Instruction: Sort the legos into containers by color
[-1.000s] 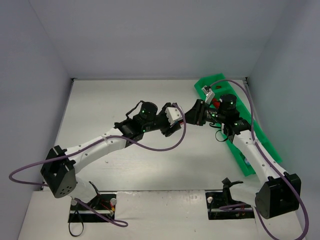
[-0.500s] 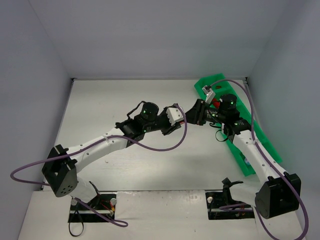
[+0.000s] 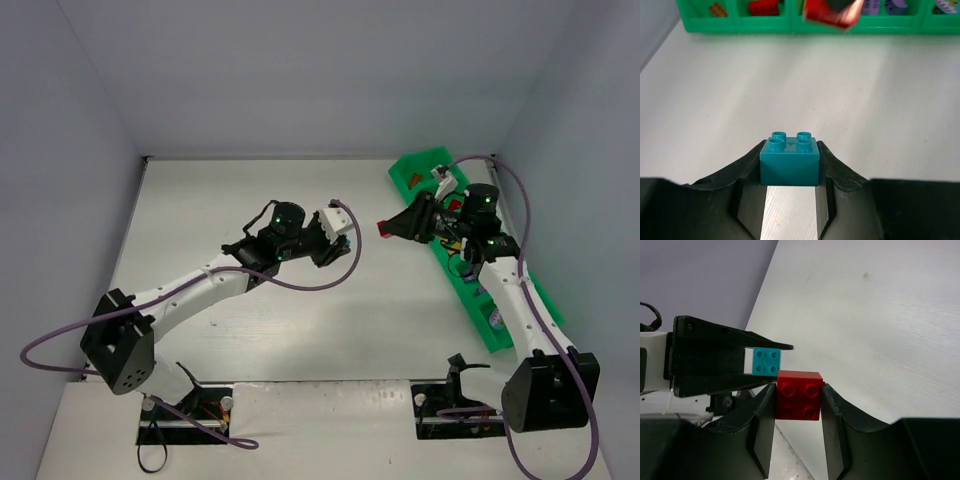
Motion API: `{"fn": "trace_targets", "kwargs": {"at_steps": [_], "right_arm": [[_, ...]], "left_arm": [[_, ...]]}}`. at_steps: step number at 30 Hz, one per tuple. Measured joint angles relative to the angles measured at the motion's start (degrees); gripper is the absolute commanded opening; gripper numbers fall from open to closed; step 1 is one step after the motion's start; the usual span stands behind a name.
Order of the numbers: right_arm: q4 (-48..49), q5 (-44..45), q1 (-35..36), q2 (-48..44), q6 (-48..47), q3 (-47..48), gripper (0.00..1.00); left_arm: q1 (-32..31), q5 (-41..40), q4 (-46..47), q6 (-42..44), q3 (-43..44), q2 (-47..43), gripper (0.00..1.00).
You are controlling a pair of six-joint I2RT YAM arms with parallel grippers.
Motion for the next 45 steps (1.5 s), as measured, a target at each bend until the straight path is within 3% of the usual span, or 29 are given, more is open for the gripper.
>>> {"fn": "trace_targets", "kwargs": {"at_steps": [7, 17, 21, 24, 25, 28, 32, 38, 45], "right_arm": [[-2.36, 3.02, -5.55, 2.38, -4.59, 3.96, 0.0], [-3.19, 42.91, -7.04, 17.57, -13.75, 14.71, 0.05], [-2.8, 51.89, -8.28, 26.05, -15.65, 18.95, 0.09], [-2.75, 55.23, -8.98, 31.52, -16.5, 21.81, 0.23], [-2.8, 55.89, -9.16, 33.2, -16.76, 22.95, 0.32], [-2.43, 56.7, -9.29, 37.53, -17.25, 25.62, 0.46], [-2.56, 56.41, -9.27, 40.74, -18.16, 28.3, 0.72], [-2.91, 51.65, -9.27, 40.41, -18.47, 29.99, 0.73], [-2.82, 29.51, -8.11, 28.68, -15.08, 22.27, 0.7]], "left_arm": [[2.21, -0.17, -0.07, -2.12, -2.38, -0.04, 0.0], [2.12, -1.97, -2.1, -4.52, -4.0, -3.39, 0.0], [2.12, -3.32, -2.49, -5.57, -6.25, -6.6, 0.0], [2.12, -3.98, -3.13, -5.95, -7.56, -8.48, 0.0], [2.12, -4.2, -3.15, -6.08, -7.89, -8.96, 0.0], [2.12, -4.98, -3.39, -6.38, -8.87, -10.27, 0.0], [2.12, -5.84, -3.52, -6.56, -10.75, -11.82, 0.0], [2.12, -6.4, -3.65, -6.36, -11.23, -12.02, 0.02], [2.12, -4.85, -1.62, -3.8, -10.62, -11.17, 0.03]]}}
